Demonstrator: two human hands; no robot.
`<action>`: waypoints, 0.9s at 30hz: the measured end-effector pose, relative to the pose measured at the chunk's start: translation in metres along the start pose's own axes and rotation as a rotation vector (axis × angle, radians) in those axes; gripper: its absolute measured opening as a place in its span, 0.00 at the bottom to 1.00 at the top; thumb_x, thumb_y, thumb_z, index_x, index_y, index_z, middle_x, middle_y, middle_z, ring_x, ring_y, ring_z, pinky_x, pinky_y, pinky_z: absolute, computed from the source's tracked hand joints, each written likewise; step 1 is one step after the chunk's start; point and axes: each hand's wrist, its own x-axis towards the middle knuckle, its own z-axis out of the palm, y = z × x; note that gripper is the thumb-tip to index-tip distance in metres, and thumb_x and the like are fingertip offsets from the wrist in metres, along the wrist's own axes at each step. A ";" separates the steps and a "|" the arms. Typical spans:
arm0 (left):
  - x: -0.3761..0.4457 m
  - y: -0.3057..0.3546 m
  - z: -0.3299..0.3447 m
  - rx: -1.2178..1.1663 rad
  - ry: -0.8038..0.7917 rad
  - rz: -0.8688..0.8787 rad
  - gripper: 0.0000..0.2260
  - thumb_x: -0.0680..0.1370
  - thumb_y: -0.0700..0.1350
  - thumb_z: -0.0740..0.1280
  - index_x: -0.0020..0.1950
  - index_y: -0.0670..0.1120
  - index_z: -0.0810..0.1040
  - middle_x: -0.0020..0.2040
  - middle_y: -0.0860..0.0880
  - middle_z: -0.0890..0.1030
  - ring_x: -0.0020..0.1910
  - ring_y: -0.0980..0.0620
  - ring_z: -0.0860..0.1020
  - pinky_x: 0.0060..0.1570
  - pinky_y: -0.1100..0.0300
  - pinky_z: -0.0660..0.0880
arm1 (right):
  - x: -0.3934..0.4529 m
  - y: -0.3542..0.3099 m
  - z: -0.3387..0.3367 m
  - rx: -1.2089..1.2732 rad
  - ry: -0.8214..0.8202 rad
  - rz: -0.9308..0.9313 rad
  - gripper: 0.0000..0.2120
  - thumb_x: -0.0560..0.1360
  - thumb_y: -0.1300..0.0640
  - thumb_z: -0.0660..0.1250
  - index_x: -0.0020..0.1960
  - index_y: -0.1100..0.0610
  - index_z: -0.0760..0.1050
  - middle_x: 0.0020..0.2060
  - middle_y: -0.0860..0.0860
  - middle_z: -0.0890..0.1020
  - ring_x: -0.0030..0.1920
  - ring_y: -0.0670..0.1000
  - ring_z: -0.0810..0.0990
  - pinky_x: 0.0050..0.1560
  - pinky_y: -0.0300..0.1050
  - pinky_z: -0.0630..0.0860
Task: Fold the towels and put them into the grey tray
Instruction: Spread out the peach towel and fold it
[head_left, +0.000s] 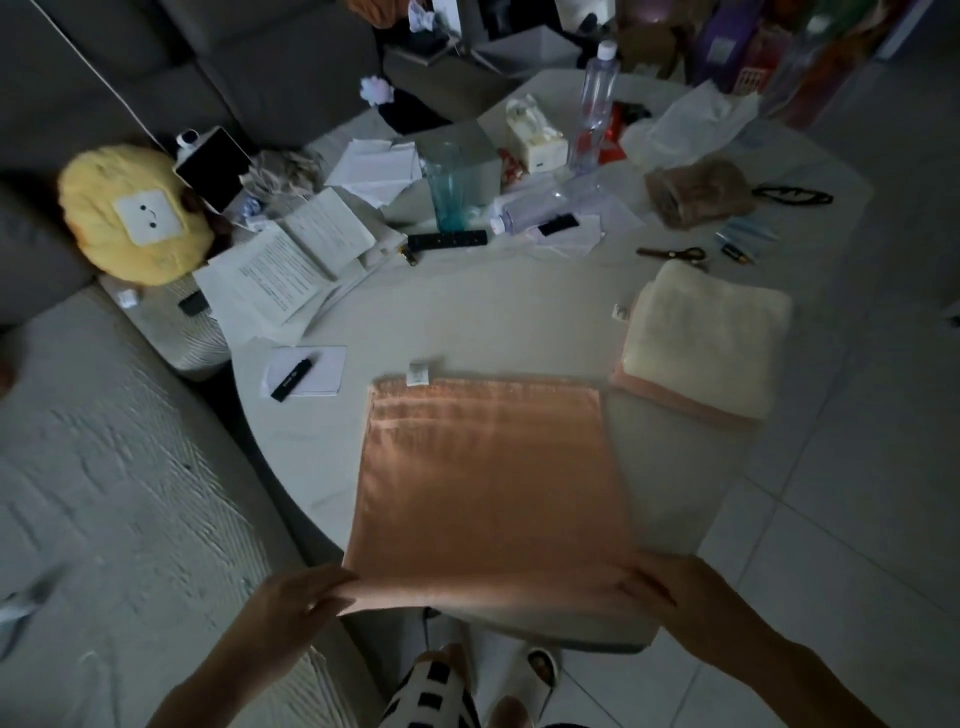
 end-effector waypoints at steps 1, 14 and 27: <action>0.000 0.002 -0.010 -0.050 -0.023 -0.018 0.14 0.72 0.47 0.72 0.47 0.68 0.81 0.35 0.66 0.82 0.36 0.65 0.81 0.34 0.72 0.71 | 0.000 -0.003 -0.007 0.087 -0.026 0.023 0.11 0.79 0.44 0.62 0.44 0.47 0.79 0.37 0.44 0.82 0.38 0.41 0.78 0.39 0.40 0.72; 0.206 0.019 -0.031 -0.557 0.257 -0.245 0.03 0.79 0.50 0.67 0.48 0.55 0.80 0.39 0.52 0.83 0.40 0.56 0.82 0.33 0.64 0.75 | 0.181 -0.008 -0.058 0.697 0.605 0.337 0.07 0.79 0.62 0.65 0.53 0.56 0.81 0.51 0.54 0.85 0.50 0.46 0.80 0.55 0.44 0.74; 0.238 -0.006 -0.011 -0.566 0.255 -0.392 0.07 0.78 0.50 0.70 0.56 0.52 0.79 0.45 0.51 0.85 0.43 0.50 0.84 0.37 0.59 0.78 | 0.182 0.001 -0.023 0.422 0.638 0.660 0.06 0.74 0.56 0.71 0.49 0.48 0.78 0.42 0.48 0.81 0.48 0.53 0.80 0.46 0.43 0.69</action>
